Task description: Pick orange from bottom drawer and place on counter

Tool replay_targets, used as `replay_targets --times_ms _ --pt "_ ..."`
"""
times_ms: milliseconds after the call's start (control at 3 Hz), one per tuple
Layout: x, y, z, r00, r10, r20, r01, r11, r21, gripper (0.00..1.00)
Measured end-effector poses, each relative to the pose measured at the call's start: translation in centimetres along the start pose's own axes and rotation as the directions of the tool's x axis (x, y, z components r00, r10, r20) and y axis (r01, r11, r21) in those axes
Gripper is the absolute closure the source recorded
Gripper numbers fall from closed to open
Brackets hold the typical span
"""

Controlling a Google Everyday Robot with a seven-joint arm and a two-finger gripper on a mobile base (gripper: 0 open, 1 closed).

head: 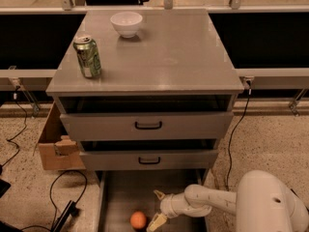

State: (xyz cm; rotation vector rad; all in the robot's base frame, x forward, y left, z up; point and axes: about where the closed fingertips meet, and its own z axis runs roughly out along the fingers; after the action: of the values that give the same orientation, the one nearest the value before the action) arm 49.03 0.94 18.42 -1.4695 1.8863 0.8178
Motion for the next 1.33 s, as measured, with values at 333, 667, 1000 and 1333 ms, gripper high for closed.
replay_targets --times_ms 333,667,1000,1333 --pt "0.0 0.0 0.0 1.000 0.000 0.000 0.000 1.0000 0.000 0.00" --pt "-0.6 0.3 2.5 0.999 -0.036 -0.005 0.036 0.9989 -0.030 0.00" --pt "-0.9 0.9 5.0 0.998 -0.064 -0.008 0.063 0.9959 -0.065 0.00" --pt "-1.0 1.2 6.7 0.997 -0.081 -0.004 0.080 0.9931 -0.086 0.00"
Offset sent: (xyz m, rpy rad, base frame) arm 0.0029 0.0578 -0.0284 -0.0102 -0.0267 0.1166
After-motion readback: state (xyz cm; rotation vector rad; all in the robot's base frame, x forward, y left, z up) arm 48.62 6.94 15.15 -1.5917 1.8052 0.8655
